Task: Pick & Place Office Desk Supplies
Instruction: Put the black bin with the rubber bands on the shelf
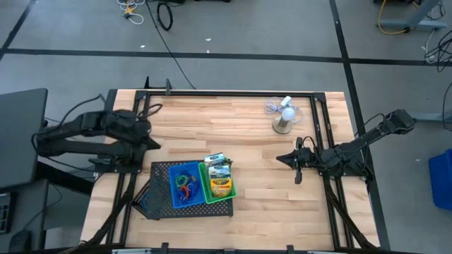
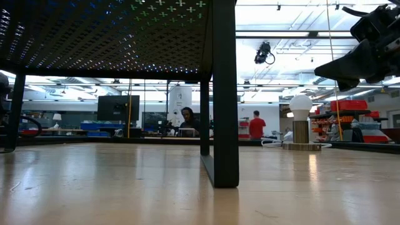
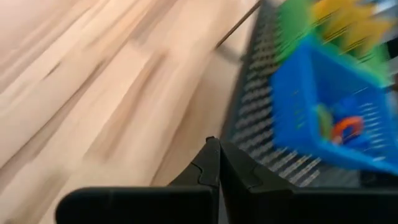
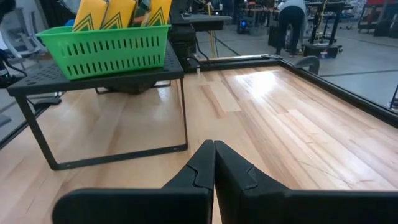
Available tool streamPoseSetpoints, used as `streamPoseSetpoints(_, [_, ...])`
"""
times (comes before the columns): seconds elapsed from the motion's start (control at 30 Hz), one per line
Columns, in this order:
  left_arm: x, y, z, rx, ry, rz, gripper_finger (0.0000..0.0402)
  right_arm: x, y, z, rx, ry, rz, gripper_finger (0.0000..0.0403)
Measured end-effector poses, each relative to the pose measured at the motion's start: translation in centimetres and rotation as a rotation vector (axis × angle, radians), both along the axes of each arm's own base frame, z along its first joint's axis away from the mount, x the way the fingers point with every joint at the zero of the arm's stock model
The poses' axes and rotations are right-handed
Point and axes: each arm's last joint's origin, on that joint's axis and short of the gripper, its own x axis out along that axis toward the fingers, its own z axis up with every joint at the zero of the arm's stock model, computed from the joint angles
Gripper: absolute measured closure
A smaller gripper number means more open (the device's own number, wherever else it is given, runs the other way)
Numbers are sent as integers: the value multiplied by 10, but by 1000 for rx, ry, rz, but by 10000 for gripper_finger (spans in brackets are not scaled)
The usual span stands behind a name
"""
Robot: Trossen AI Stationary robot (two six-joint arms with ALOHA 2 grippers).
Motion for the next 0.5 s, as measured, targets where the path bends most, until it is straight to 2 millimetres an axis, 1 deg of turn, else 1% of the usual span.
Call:
streamPoseSetpoints(0.13, [-3, 0, 19, -5, 208, 25, 399, 0, 0, 0, -15, 2, 2, 396])
streamPoseSetpoints(0.2, [-5, 0, 22, -17, 321, 25, 399, 0, 0, 0, -16, 2, 1, 396])
streamPoseSetpoints(0.33, [-4, -3, 18, -101, 493, -6, 399, 0, 0, 0, -16, 1, 1, 396])
streamPoseSetpoints(0.5, [7, -11, 15, -151, 580, -85, 400, 0, 0, 0, -16, 1, 1, 396])
